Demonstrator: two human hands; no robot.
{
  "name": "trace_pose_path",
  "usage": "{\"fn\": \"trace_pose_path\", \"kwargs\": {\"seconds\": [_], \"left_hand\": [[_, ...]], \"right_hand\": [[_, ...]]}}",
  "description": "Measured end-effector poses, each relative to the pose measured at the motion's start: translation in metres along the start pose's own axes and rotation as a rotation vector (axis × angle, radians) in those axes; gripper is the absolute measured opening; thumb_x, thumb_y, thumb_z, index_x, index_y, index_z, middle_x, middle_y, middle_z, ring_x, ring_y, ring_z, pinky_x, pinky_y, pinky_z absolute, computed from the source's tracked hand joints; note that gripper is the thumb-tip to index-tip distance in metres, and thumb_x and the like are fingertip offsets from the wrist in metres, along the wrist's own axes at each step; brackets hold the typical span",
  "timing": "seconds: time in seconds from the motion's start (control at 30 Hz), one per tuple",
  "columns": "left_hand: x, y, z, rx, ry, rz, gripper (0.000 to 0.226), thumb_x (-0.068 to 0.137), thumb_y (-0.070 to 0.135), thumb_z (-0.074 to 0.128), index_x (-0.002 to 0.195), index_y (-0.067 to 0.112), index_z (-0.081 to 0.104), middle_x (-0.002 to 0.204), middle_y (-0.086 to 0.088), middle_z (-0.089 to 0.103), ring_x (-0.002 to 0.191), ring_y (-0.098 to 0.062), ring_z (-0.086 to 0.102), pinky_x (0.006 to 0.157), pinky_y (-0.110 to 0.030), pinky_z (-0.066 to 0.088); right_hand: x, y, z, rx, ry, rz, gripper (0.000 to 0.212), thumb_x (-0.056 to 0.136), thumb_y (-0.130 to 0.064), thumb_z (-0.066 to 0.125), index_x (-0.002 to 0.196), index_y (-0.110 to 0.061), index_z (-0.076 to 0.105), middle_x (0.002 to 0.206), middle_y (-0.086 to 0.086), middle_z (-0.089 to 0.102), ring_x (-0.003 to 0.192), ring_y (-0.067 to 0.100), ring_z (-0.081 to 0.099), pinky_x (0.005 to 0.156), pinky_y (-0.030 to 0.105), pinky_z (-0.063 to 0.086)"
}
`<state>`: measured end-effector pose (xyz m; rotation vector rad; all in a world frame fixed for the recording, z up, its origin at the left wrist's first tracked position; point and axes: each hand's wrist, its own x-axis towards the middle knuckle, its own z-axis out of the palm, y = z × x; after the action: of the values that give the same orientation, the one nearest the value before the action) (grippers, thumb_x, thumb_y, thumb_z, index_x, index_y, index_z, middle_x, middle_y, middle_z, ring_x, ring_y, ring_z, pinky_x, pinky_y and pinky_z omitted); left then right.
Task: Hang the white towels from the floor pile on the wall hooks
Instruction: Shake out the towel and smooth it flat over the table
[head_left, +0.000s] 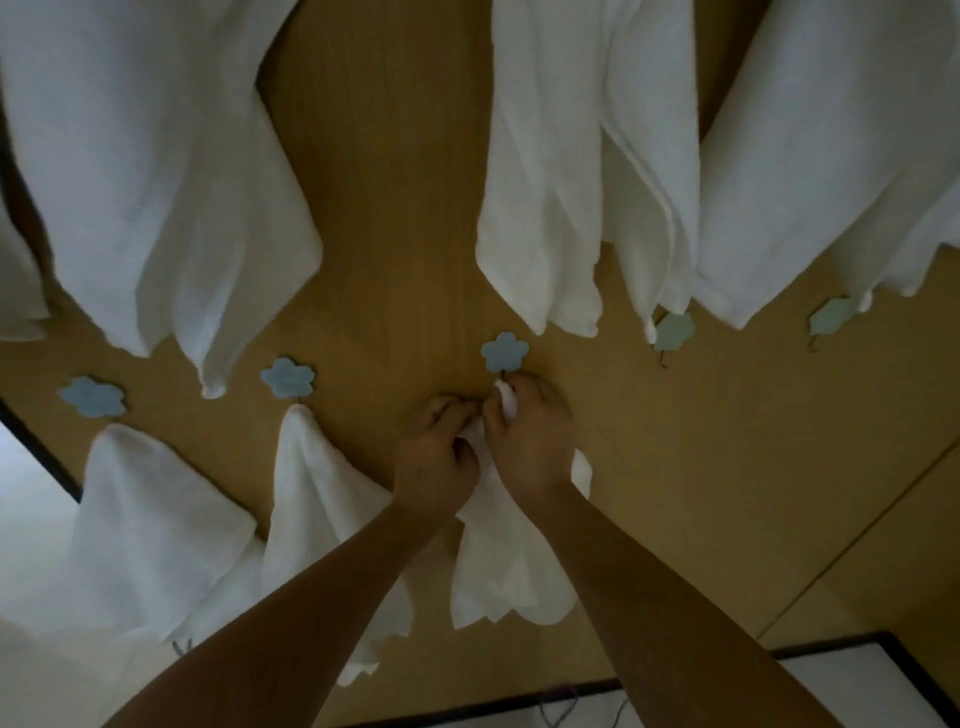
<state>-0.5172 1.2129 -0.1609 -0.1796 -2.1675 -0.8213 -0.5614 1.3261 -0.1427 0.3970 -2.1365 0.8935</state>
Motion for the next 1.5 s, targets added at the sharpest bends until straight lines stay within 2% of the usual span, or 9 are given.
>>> {"fn": "trace_pose_path", "kwargs": {"seconds": [0.1, 0.17, 0.3, 0.43, 0.67, 0.93, 1.1, 1.23, 1.5], "left_hand": [[0.000, -0.002, -0.024, -0.056, -0.037, -0.061, 0.032, 0.082, 0.003, 0.051, 0.107, 0.010, 0.069, 0.109, -0.005, 0.063, 0.090, -0.019, 0.063, 0.075, -0.033, 0.055], [0.001, -0.007, -0.041, -0.036, -0.107, -0.099, 0.032, 0.084, 0.003, 0.057, 0.113, 0.013, 0.066, 0.117, -0.003, 0.060, 0.093, -0.019, 0.061, 0.080, -0.034, 0.054], [0.005, -0.014, -0.069, 0.018, -0.293, -0.087, 0.042, 0.084, 0.008, 0.057, 0.125, 0.014, 0.063, 0.133, -0.006, 0.053, 0.113, -0.023, 0.054, 0.094, -0.035, 0.048], [0.001, -0.004, -0.082, 0.037, -0.360, 0.000, 0.041, 0.082, 0.003, 0.056, 0.121, 0.012, 0.065, 0.130, -0.009, 0.055, 0.117, -0.029, 0.052, 0.094, -0.035, 0.045], [-0.019, 0.071, -0.083, -0.134, -0.419, 0.163, 0.042, 0.084, 0.003, 0.060, 0.123, 0.015, 0.063, 0.128, -0.006, 0.058, 0.119, -0.026, 0.050, 0.103, -0.037, 0.041], [-0.110, 0.253, -0.066, -0.255, -0.653, 0.463, 0.045, 0.092, 0.018, 0.053, 0.136, 0.018, 0.054, 0.140, -0.006, 0.050, 0.125, -0.024, 0.044, 0.104, -0.036, 0.040], [-0.228, 0.392, -0.078, -0.413, -0.813, 0.595, 0.043, 0.095, 0.022, 0.053, 0.137, 0.020, 0.052, 0.139, -0.001, 0.048, 0.124, -0.021, 0.042, 0.101, -0.029, 0.038], [-0.336, 0.502, -0.099, -0.487, -0.962, 0.743, 0.044, 0.092, 0.022, 0.054, 0.137, 0.020, 0.050, 0.140, -0.003, 0.048, 0.127, -0.023, 0.041, 0.106, -0.038, 0.037], [-0.541, 0.686, -0.176, -0.624, -1.190, 1.050, 0.045, 0.094, 0.031, 0.055, 0.139, 0.025, 0.049, 0.140, -0.001, 0.048, 0.129, -0.022, 0.041, 0.108, -0.038, 0.037]], "right_hand": [[-0.012, -0.009, 0.002, 0.050, -0.030, 0.179, 0.026, 0.097, -0.032, 0.053, 0.089, -0.011, 0.066, 0.076, 0.006, 0.067, 0.069, 0.023, 0.063, 0.068, 0.035, 0.052], [-0.026, -0.018, 0.000, -0.022, -0.133, 0.339, 0.024, 0.096, -0.032, 0.056, 0.108, -0.011, 0.062, 0.091, 0.009, 0.069, 0.082, 0.027, 0.067, 0.077, 0.039, 0.053], [-0.049, -0.037, -0.012, -0.168, -0.322, 0.616, 0.061, 0.083, -0.045, 0.066, 0.128, -0.010, 0.045, 0.120, 0.010, 0.060, 0.109, 0.030, 0.061, 0.094, 0.039, 0.047], [-0.059, -0.052, -0.038, -0.245, -0.365, 0.705, 0.102, 0.069, -0.065, 0.074, 0.145, -0.014, 0.030, 0.140, 0.010, 0.047, 0.127, 0.033, 0.048, 0.103, 0.047, 0.042], [-0.100, -0.068, -0.139, -0.387, -0.271, 0.676, 0.092, 0.076, -0.059, 0.071, 0.150, -0.021, 0.031, 0.148, 0.008, 0.043, 0.134, 0.031, 0.039, 0.109, 0.048, 0.036], [-0.203, -0.078, -0.345, -0.701, -0.157, 0.805, 0.081, 0.083, -0.060, 0.062, 0.150, -0.025, 0.032, 0.150, 0.004, 0.042, 0.136, 0.031, 0.035, 0.109, 0.047, 0.035], [-0.323, -0.101, -0.495, -0.824, -0.045, 0.970, 0.078, 0.085, -0.056, 0.063, 0.150, -0.026, 0.032, 0.149, 0.004, 0.043, 0.135, 0.030, 0.037, 0.109, 0.045, 0.036], [-0.430, -0.136, -0.608, -0.901, 0.074, 1.148, 0.078, 0.086, -0.055, 0.064, 0.151, -0.027, 0.030, 0.150, 0.002, 0.042, 0.136, 0.028, 0.036, 0.110, 0.045, 0.034], [-0.626, -0.234, -0.781, -1.039, 0.322, 1.517, 0.078, 0.084, -0.054, 0.066, 0.150, -0.028, 0.032, 0.149, 0.002, 0.042, 0.137, 0.028, 0.035, 0.111, 0.046, 0.034]]}}
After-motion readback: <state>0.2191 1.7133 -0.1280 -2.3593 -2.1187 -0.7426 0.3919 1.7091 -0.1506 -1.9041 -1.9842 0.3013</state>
